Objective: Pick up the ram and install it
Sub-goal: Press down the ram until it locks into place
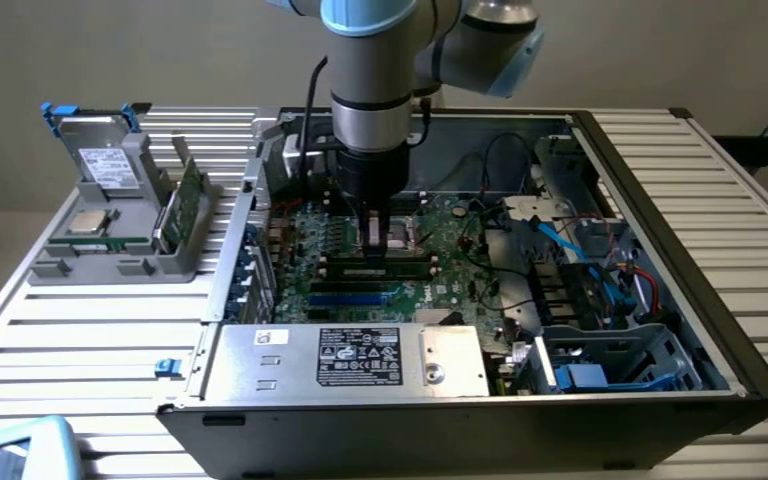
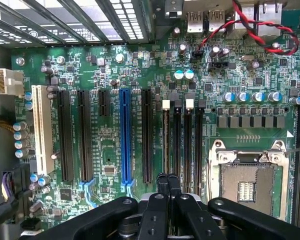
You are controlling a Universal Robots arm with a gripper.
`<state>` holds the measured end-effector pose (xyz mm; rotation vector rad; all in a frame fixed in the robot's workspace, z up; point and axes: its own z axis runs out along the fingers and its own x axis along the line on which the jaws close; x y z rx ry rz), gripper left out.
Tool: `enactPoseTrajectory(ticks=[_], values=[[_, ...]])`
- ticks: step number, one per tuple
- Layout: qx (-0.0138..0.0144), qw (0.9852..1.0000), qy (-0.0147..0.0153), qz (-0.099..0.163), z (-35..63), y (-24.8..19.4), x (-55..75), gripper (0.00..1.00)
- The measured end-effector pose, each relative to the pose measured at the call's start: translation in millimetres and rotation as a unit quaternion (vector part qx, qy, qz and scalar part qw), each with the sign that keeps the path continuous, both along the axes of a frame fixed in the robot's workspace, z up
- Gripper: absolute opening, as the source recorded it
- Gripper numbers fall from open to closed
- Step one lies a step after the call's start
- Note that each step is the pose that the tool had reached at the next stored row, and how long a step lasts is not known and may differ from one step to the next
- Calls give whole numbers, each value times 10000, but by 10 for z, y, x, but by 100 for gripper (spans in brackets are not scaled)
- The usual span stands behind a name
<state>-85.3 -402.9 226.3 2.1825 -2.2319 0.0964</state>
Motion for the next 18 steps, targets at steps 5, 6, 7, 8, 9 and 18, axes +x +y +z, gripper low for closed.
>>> enactPoseTrajectory(ticks=[5, 6, 7, 8, 9, 18], values=[[-1, 10000, -5, 0, -7, 0, 0, 11], [4, 10000, -8, 0, 0, 1, 1, 11], [12, 10000, -13, 0, 20, 4, 2, 11], [6, 10000, -10, 0, 59, 2, 2, 11], [1, 10000, -6, 1, 98, 0, 4, 11], [1, 10000, 16, 0, 294, 1, 145, 11]])
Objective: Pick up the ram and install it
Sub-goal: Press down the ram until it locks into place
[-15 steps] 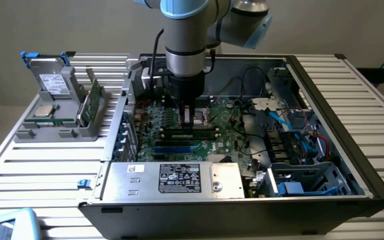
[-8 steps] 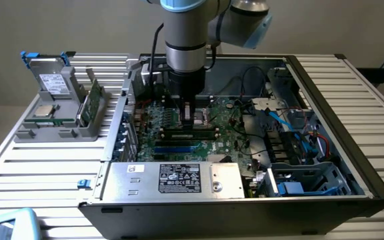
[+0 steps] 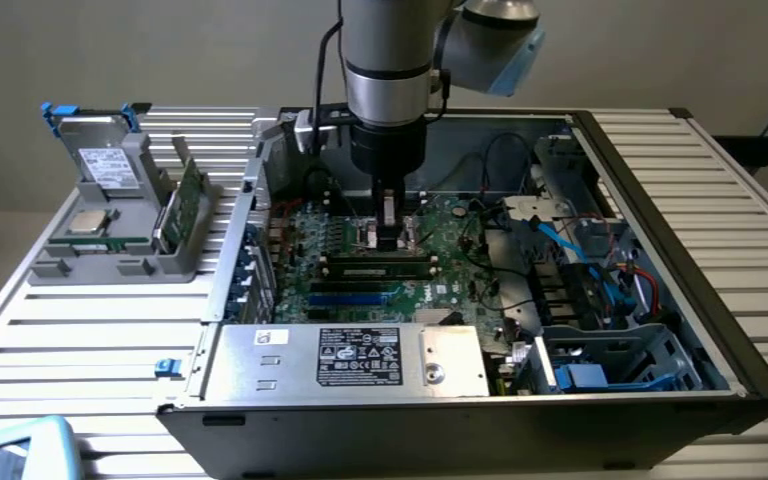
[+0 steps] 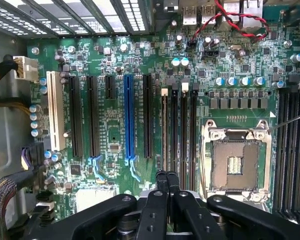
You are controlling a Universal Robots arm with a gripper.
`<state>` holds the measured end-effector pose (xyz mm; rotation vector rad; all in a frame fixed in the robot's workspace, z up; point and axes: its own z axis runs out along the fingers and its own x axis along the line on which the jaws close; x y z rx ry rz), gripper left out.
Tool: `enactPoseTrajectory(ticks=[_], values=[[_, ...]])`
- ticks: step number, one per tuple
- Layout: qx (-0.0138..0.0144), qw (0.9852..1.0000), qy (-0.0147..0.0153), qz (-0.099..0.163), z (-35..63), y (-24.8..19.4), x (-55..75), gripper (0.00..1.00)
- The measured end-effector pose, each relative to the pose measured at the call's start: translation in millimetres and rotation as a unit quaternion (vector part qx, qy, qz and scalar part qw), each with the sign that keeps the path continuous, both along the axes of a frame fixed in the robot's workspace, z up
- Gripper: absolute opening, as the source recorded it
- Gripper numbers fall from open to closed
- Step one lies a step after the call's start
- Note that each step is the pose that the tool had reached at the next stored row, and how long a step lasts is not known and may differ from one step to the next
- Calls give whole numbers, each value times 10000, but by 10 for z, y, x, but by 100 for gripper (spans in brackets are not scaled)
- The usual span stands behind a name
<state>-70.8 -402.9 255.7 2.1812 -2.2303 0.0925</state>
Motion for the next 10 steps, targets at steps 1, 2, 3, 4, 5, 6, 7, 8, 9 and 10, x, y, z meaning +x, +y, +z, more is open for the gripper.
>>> enactPoseTrajectory(ticks=[1, 2, 3, 4, 5, 6, 7, 8, 9, 10], values=[[0, 10000, 0, 0, 0, 0, 0, 11], [0, 10000, 0, 0, 0, 0, 0, 11], [0, 10000, 0, 0, 0, 0, 0, 11], [0, 10000, 0, 0, 0, 0, 0, 11], [0, 10000, 0, 0, 0, 0, 0, 11], [0, 10000, 0, 0, 0, 0, 0, 11], [-1, 10000, 0, 0, 0, 0, 0, 11], [-1, 10000, 0, 0, 0, 0, 0, 11], [-1, 10000, 0, 0, 1, 0, 0, 11], [-1, 10000, 0, -12, 0, 0, 0, 11]])
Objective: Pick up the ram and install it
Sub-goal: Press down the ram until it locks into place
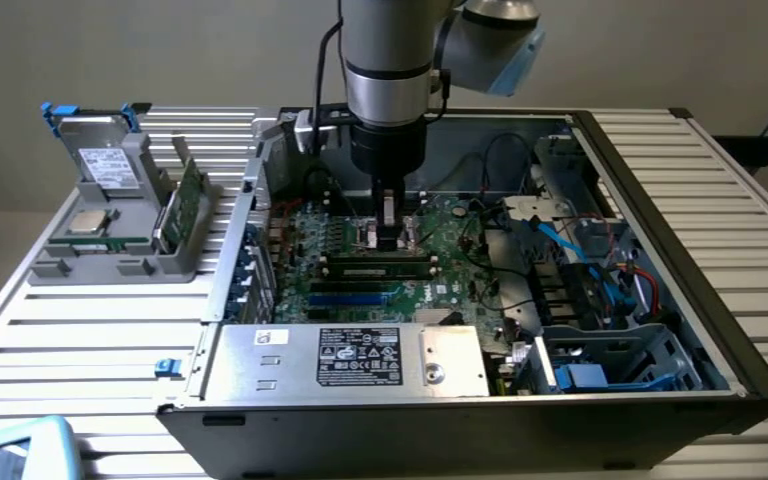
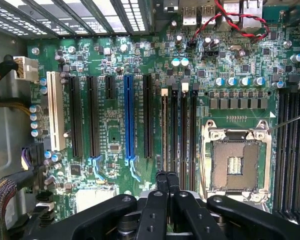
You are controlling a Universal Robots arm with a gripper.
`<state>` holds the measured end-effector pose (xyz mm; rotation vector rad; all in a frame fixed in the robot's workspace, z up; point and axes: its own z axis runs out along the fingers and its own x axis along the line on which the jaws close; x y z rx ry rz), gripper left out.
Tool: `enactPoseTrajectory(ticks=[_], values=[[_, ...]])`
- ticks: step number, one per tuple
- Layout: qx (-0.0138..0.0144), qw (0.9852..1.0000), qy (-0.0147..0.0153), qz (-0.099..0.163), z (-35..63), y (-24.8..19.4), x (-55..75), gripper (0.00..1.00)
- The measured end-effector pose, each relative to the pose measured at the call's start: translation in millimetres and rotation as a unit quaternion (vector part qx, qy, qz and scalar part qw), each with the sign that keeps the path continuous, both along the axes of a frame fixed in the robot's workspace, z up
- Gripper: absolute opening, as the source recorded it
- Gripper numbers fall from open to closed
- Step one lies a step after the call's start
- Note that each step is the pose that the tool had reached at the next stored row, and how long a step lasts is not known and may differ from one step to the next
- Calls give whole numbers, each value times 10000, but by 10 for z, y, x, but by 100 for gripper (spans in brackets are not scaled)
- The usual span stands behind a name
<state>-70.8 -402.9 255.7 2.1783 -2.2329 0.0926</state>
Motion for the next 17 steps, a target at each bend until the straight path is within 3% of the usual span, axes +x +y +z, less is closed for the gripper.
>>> enactPoseTrajectory(ticks=[4, 9, 17], values=[[0, 9997, 0, -246, 0, 0, 0, 11], [0, 9982, 0, -602, 0, 0, 0, 11], [0, 9929, 0, -1192, -1, 0, 0, 11]])
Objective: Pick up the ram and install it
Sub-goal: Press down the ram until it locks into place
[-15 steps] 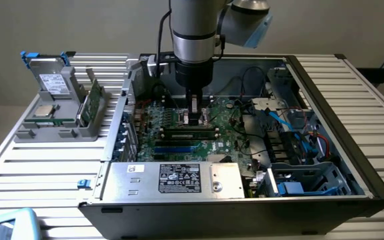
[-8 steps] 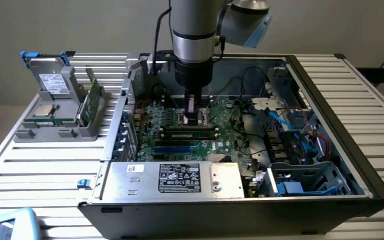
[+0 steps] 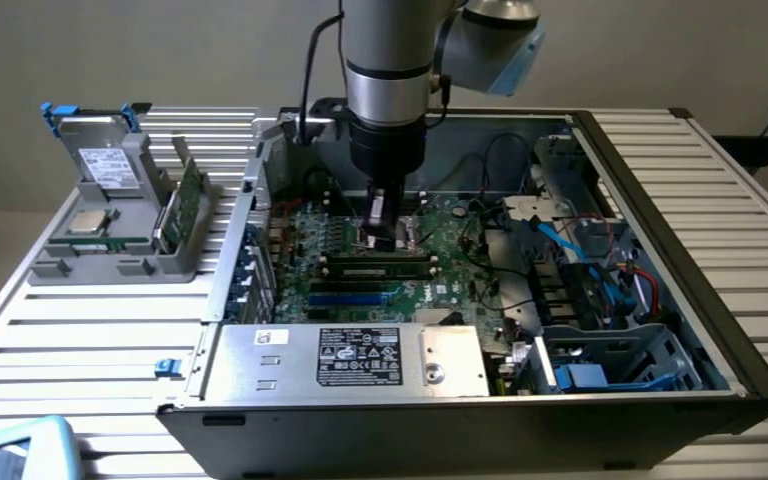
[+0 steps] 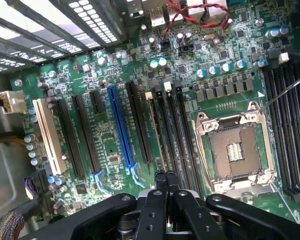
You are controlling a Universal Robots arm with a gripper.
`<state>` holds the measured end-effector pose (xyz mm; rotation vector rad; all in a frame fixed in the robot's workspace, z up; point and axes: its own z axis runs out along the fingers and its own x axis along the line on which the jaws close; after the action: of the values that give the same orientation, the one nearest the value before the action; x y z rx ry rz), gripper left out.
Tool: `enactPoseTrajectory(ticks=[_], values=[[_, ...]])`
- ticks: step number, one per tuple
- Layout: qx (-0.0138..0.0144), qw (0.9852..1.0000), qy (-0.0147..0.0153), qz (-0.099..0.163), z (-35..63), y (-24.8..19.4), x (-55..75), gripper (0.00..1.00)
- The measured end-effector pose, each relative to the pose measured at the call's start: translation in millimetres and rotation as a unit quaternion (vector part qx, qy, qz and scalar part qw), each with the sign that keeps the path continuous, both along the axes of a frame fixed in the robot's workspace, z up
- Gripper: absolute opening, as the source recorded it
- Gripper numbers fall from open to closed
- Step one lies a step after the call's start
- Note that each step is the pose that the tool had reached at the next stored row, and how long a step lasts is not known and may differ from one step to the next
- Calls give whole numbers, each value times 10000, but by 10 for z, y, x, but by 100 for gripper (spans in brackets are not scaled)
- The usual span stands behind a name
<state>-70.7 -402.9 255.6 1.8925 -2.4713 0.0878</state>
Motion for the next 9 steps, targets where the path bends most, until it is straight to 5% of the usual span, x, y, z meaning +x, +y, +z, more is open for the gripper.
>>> enactPoseTrajectory(ticks=[9], values=[[0, 9981, 0, -609, -1, 0, 0, 11]])
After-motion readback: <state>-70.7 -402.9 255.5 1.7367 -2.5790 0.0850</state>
